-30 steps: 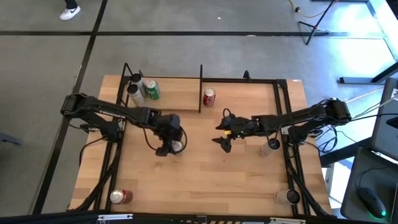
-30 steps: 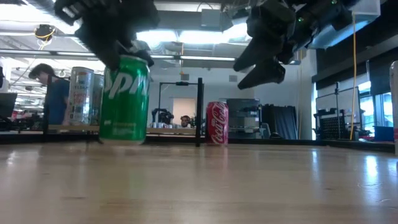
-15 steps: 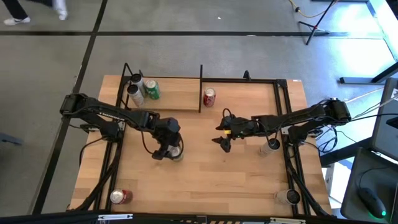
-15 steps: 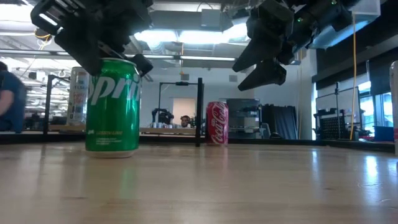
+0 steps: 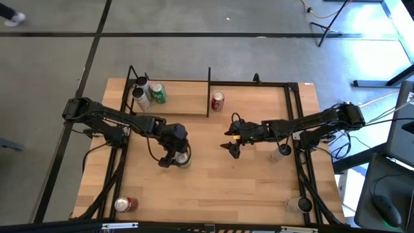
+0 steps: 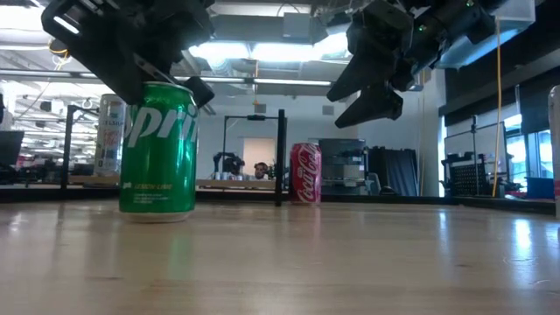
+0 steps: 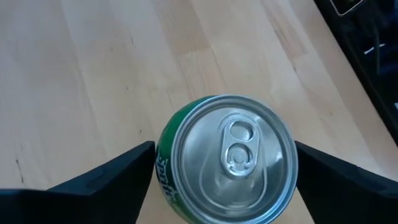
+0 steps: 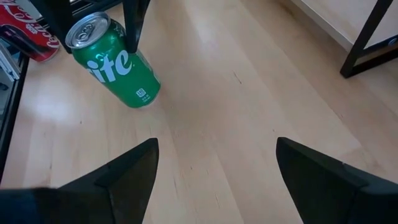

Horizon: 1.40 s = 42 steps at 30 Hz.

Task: Place canned beverage on shelf
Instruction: Put the green soda can on the shelf

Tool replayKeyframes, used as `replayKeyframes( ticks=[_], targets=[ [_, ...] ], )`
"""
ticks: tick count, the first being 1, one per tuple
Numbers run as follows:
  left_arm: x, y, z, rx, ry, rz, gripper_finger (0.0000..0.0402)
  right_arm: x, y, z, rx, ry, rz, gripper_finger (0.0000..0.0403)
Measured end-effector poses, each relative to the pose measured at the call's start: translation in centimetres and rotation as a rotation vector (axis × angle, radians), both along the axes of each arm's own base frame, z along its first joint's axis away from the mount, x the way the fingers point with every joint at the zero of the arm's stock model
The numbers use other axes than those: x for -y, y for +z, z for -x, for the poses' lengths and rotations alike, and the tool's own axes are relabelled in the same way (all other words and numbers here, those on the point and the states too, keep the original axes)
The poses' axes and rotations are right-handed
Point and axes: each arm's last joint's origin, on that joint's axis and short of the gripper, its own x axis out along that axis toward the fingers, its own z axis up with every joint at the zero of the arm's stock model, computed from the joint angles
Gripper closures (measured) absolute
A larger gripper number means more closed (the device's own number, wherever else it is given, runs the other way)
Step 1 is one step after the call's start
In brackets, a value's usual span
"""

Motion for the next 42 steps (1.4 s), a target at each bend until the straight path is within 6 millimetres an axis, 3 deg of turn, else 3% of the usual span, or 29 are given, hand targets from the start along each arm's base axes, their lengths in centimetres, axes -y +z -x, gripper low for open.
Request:
replayKeyframes(
  ticks=[5, 9, 14, 20, 30, 42],
  targets=[
    [0.0, 0.5, 0.2, 0.015, 0.009, 0.012, 0.0019, 0.0, 0.0, 0.0, 0.000, 0.000, 0.000, 0.0088],
    [-0.1, 2.3, 0.4, 0.021, 0.045, -0.010, 0.0007, 0.0, 0.0, 0.0, 0.000, 0.001, -0.001, 0.0088],
    [-0.3, 5.7, 0.8, -0.027, 0.218, 0.038, 0.0006, -0.1, 0.0, 0.0, -0.002, 0.015, -0.011, 0.0088],
    [0.1, 7.6, 1.2, -0.137, 0.434, 0.214, 0.0005, -0.1, -0.1, 0.1, -0.011, 0.023, -0.016, 0.0088],
    [1.5, 7.0, 1.5, -0.205, 0.841, 0.178, 0.0005, 0.0, -0.5, 0.4, -0.068, 0.042, 0.013, 0.0088],
    [3.8, 4.3, 0.0, -0.290, 0.922, 0.161, 0.0005, 0.0, -0.9, 0.8, -0.129, 0.081, 0.062, 0.0088]
  ],
)
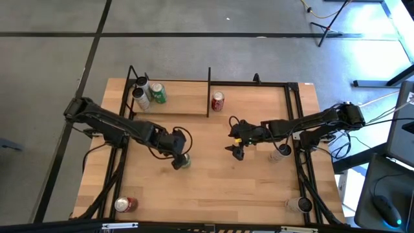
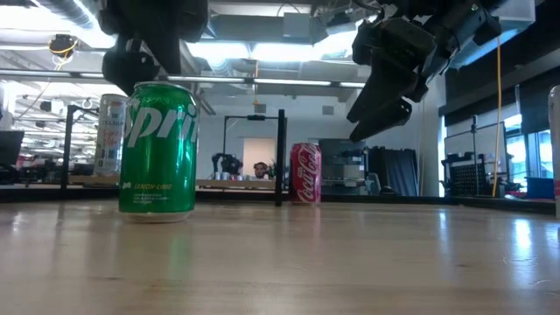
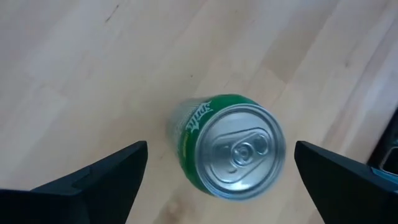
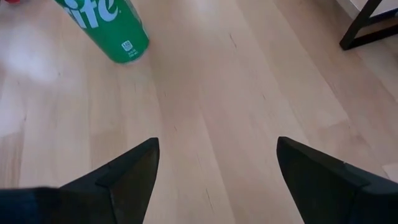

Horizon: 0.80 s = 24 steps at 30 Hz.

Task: Place canned beverage on shelf
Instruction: Put the green soda can on the shelf

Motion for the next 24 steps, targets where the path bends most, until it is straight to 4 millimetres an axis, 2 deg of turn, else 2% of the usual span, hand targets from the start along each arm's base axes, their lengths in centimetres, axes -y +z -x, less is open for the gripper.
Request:
replayKeyframes(
  ticks=[15, 18, 24],
  targets=[
    [0.3, -1.9, -1.2, -0.046, -0.082, -0.100, 0.0012, 0.0, -0.1, 0.1, -0.011, 0.013, 0.015, 0.0088],
    [0.2, -1.9, -1.1, -0.051, -0.110, -0.116, 0.0035, 0.0, -0.1, 0.1, -0.011, 0.013, 0.015, 0.0088],
    [0.3, -1.9, -1.1, -0.055, -0.202, -0.120, 0.0112, 0.1, -0.1, 0.1, -0.009, -0.002, 0.030, 0.0088]
  ],
)
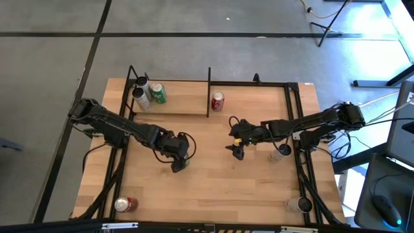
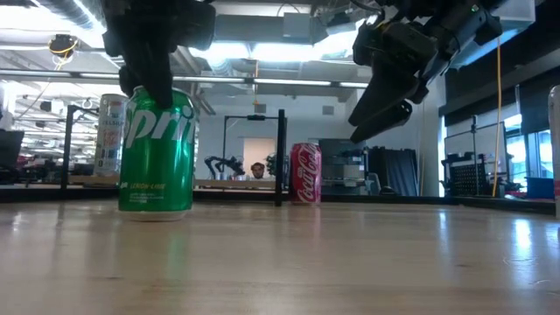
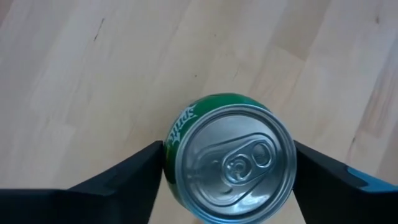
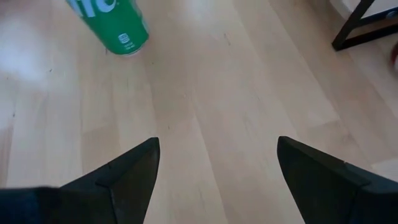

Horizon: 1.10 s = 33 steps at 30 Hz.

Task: Place canned beverage on shelf
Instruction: Put the green soda can on the shelf

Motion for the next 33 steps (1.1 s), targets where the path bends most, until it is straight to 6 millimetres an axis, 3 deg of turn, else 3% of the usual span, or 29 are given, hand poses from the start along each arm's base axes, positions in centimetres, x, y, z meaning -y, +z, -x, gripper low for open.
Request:
replayKeyframes(
  ticks=[4, 11, 17, 25, 33],
  targets=[
    [-0.3, 0.2, 0.1, 0.000, -0.031, 0.007, 0.0154, 0.1, 0.0, 0.0, 0.002, -0.018, 0.018, 0.0088],
    [-1.2, 1.3, 0.6, 0.025, -0.069, 0.023, 0.0155, 0.1, 0.0, 0.0, 0.003, -0.029, 0.029, 0.0088],
    [-3.0, 4.2, 2.2, 0.038, -0.092, -0.026, 0.0155, 0.1, 0.0, 0.0, 0.006, -0.052, 0.006, 0.0088],
    [-7.3, 7.3, 5.1, -0.020, -0.115, -0.149, 0.0155, 0.2, 0.0, 0.0, 0.009, -0.082, 0.032, 0.0088],
    [-12.7, 7.7, 7.4, -0.119, -0.103, -0.246, 0.0155, 0.3, -0.1, 0.0, 0.012, -0.140, 0.020, 0.0088]
  ],
)
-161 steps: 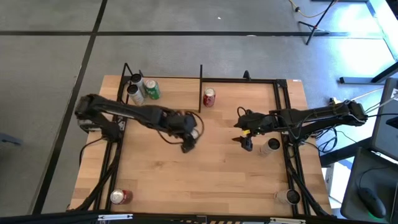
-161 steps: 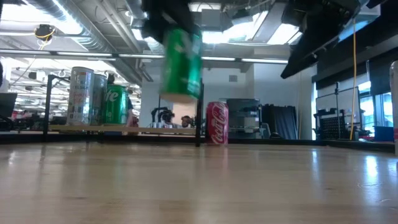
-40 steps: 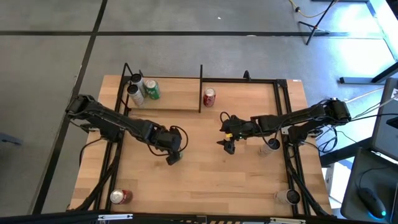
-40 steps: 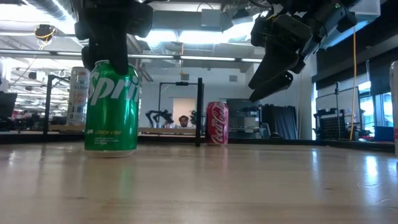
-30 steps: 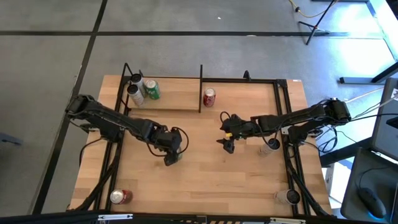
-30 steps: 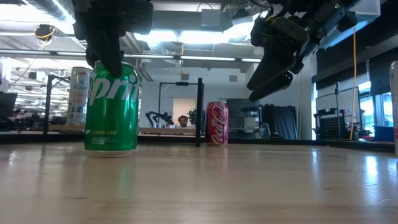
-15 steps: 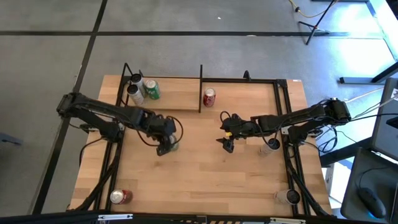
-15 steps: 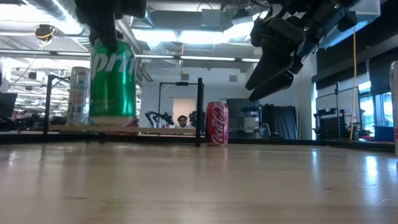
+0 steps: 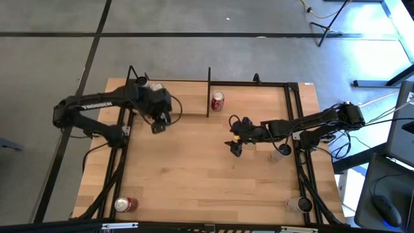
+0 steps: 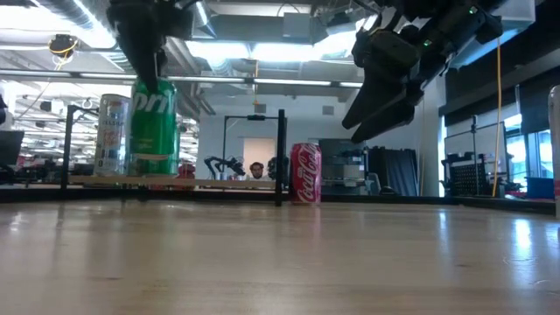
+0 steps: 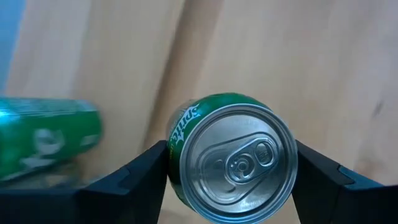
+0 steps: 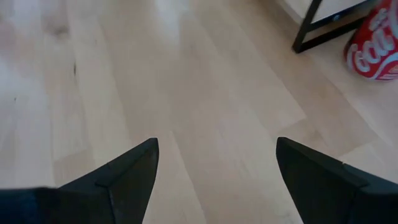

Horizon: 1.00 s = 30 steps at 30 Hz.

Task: Place canned beverage on shelf
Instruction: Put the green soda can on the shelf

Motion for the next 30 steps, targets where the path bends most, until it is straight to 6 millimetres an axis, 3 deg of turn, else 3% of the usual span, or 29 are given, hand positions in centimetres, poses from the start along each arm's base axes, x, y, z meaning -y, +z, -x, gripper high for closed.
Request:
replayKeyframes(
  ticks=[11, 15, 18, 30],
  targets=[
    [-6.1, -0.2, 2.4, -0.056, -0.002, -0.066, 0.0153, 0.1, 0.0, 0.0, 0.016, -0.079, -0.034, 0.0088],
    [-7.5, -1.5, 3.1, -0.059, -0.007, -0.037, 0.0153, 0.1, 0.0, 0.0, 0.020, -0.095, -0.050, 0.0088],
    [-8.2, -2.3, 3.8, -0.070, 0.013, -0.012, 0.0153, 0.1, 0.0, 0.0, 0.020, -0.096, -0.051, 0.0088],
    [-9.8, -2.4, 5.0, -0.028, 0.039, 0.007, 0.0152, 0.1, 0.0, 0.0, 0.023, -0.106, -0.062, 0.0088]
  ],
)
